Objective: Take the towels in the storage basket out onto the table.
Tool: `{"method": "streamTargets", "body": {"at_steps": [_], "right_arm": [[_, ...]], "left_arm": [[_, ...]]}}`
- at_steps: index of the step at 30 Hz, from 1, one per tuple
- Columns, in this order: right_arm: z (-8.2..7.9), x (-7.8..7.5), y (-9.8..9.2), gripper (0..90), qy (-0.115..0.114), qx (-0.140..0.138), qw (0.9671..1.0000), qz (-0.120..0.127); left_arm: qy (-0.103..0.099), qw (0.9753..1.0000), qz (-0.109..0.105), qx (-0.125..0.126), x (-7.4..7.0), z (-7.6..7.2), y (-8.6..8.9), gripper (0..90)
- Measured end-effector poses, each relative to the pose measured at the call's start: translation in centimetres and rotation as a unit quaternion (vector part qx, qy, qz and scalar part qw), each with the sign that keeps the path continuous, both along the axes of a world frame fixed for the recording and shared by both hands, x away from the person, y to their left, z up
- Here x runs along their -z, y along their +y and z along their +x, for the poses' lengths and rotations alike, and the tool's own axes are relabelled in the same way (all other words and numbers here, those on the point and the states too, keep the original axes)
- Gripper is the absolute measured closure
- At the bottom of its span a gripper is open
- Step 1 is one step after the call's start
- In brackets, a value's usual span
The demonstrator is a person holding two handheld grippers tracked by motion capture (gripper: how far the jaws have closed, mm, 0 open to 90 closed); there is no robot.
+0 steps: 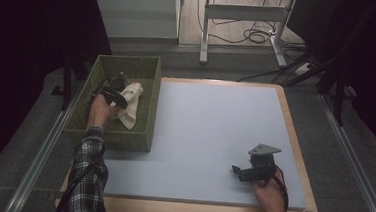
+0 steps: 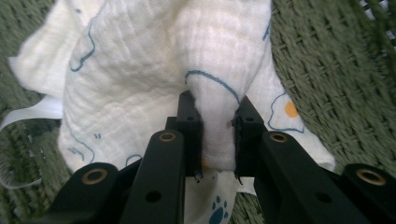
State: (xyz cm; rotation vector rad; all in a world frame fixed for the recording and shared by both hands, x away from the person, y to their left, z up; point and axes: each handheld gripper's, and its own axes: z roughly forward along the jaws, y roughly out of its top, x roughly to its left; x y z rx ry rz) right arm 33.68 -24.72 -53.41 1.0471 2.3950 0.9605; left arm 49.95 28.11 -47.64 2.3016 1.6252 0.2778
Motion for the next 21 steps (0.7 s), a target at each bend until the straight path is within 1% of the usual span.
{"method": "streamTargets", "body": {"at_steps": [1, 2, 3, 4, 6, 9, 10, 11, 12, 13, 16, 17, 18, 19, 21], "right_arm": [[0.0, 0.0, 0.0, 4.0, 0.0, 0.0, 1.0, 0.0], [0.0, 0.0, 0.0, 4.0, 0.0, 0.0, 1.0, 0.0], [0.0, 0.0, 0.0, 4.0, 0.0, 0.0, 1.0, 0.0], [0.0, 0.0, 0.0, 4.0, 0.0, 0.0, 1.0, 0.0], [0.0, 0.0, 0.0, 4.0, 0.0, 0.0, 1.0, 0.0], [0.0, 0.0, 0.0, 4.0, 0.0, 0.0, 1.0, 0.0], [0.0, 0.0, 0.0, 4.0, 0.0, 0.0, 1.0, 0.0], [0.0, 0.0, 0.0, 4.0, 0.0, 0.0, 1.0, 0.0], [0.0, 0.0, 0.0, 4.0, 0.0, 0.0, 1.0, 0.0], [0.0, 0.0, 0.0, 4.0, 0.0, 0.0, 1.0, 0.0], [0.0, 0.0, 0.0, 4.0, 0.0, 0.0, 1.0, 0.0], [0.0, 0.0, 0.0, 4.0, 0.0, 0.0, 1.0, 0.0], [0.0, 0.0, 0.0, 4.0, 0.0, 0.0, 1.0, 0.0], [0.0, 0.0, 0.0, 4.0, 0.0, 0.0, 1.0, 0.0], [0.0, 0.0, 0.0, 4.0, 0.0, 0.0, 1.0, -0.001]], "left_arm": [[-0.006, 1.0, -0.006, -0.003, -0.3, -0.2, 0.2, 77.3], [-0.006, 1.0, -0.006, -0.003, -0.3, -0.2, 0.2, 77.3], [-0.017, 0.9997, -0.016, -0.006, -1.0, -0.7, 0.5, 77.3], [-0.02, 0.9996, -0.019, -0.007, -1.3, -0.9, 0.7, 77.3], [-0.02, 0.9996, -0.019, -0.005, -1.6, -1.0, 0.8, 77.2], [-0.027, 0.9992, -0.027, -0.003, -3.2, -1.8, 1.3, 77.0], [-0.027, 0.9992, -0.027, -0.003, -3.2, -1.8, 1.3, 76.8], [-0.028, 0.9992, -0.029, 0.0, -4.0, -2.3, 1.4, 76.8], [-0.028, 0.9992, -0.029, 0.0, -4.0, -2.3, 1.4, 76.6], [-0.031, 0.999, -0.031, 0.004, -4.9, -2.7, 1.5, 76.5], [-0.036, 0.9984, -0.043, 0.008, -6.2, -3.3, 1.4, 76.3], [-0.036, 0.9984, -0.043, 0.008, -6.2, -3.3, 1.4, 76.2], [-0.037, 0.9982, -0.045, 0.013, -6.9, -3.7, 1.4, 76.0], [-0.037, 0.9982, -0.045, 0.013, -6.9, -3.7, 1.4, 75.9], [-0.042, 0.9979, -0.043, 0.023, -7.9, -4.2, 1.1, 75.7]]}}
